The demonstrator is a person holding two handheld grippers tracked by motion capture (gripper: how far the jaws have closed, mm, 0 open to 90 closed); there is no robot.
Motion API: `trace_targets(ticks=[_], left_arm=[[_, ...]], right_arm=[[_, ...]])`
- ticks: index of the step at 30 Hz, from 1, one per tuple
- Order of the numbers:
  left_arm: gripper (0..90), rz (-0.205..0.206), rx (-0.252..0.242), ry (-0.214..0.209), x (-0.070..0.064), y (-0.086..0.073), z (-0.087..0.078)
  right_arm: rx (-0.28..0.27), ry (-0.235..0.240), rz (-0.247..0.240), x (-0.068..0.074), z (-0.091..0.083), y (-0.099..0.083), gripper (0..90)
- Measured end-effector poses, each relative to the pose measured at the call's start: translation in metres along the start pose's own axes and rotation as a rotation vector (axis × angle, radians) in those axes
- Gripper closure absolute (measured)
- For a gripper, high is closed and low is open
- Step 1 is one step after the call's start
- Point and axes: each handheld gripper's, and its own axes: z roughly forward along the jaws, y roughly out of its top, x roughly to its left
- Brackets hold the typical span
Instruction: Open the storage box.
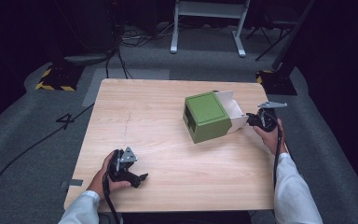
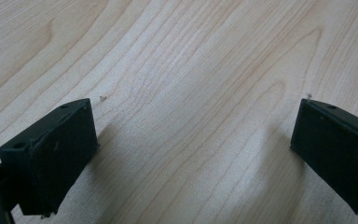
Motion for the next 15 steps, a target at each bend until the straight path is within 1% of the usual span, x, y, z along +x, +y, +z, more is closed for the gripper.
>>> trace_targets(ticks=[1, 15], left_arm=[[0.5, 0.000, -0.002, 0.000, 0.000, 0.000, 0.000], [0.4, -0.001, -0.002, 0.000, 0.000, 0.000, 0.000]], right_arm=[[0.002, -0.009, -0.002, -0.001, 0.000, 0.000, 68.8], [-0.013, -0.026, 0.023, -0.012, -0.001, -0.002, 68.8]])
